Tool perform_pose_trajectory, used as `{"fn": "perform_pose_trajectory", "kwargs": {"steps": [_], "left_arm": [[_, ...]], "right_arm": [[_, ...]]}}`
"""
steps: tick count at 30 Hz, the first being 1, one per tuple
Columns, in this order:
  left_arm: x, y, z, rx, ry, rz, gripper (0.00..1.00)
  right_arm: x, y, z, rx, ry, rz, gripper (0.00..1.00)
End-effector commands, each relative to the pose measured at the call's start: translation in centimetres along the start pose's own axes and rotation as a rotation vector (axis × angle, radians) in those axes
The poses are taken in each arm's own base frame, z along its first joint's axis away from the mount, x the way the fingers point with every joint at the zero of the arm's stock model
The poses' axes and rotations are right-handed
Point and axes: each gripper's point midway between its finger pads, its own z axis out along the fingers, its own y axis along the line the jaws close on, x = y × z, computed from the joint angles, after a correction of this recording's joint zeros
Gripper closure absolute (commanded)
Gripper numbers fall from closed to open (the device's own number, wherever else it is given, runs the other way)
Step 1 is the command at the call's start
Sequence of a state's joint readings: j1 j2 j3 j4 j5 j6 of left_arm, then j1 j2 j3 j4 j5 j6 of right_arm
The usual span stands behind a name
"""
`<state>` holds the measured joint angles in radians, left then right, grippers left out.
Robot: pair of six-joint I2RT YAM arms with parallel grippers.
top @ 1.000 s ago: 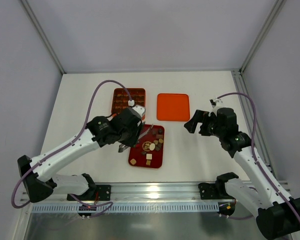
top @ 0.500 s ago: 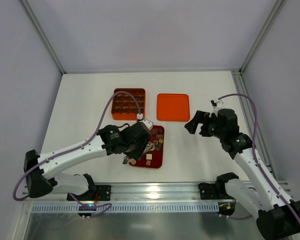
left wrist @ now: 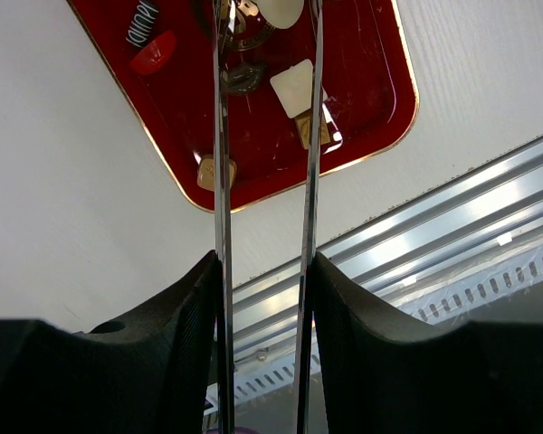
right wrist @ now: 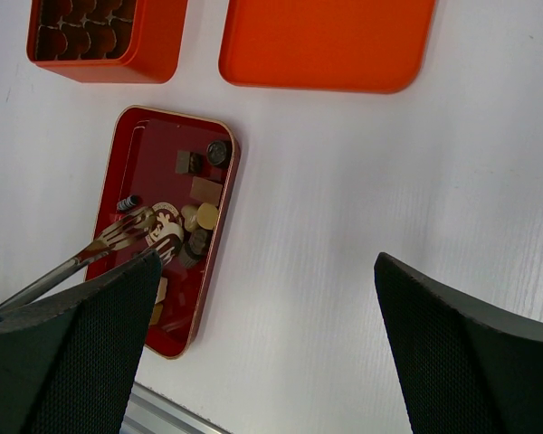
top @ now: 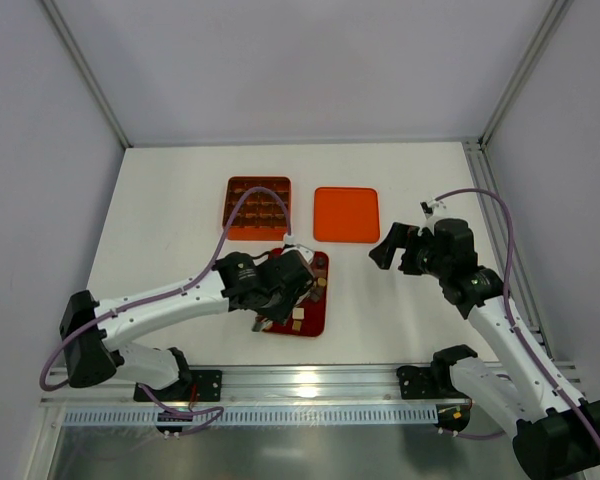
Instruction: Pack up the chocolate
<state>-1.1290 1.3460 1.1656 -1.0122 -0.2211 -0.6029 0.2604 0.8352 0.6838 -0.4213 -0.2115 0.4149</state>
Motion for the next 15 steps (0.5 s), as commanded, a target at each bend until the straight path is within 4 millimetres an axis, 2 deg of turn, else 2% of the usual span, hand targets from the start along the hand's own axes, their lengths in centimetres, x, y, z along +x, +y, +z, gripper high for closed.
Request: {"fn": "perform_pose_trajectory", "kwargs": {"steps": [1,15], "left_arm": [[-0.77,-0.22,0.08,-0.013,-0.035,-0.014,0.57],[-0.48,-0.4,0.93,-0.023,-0.014,-0.003,0.57]], "right_arm": [[-0.56,0.34,-0.13,-0.013,-0.032,-0.011,0.0],[-0.46,0.36,0.12,-0.018,-0.031,-0.007,0.0]]}}
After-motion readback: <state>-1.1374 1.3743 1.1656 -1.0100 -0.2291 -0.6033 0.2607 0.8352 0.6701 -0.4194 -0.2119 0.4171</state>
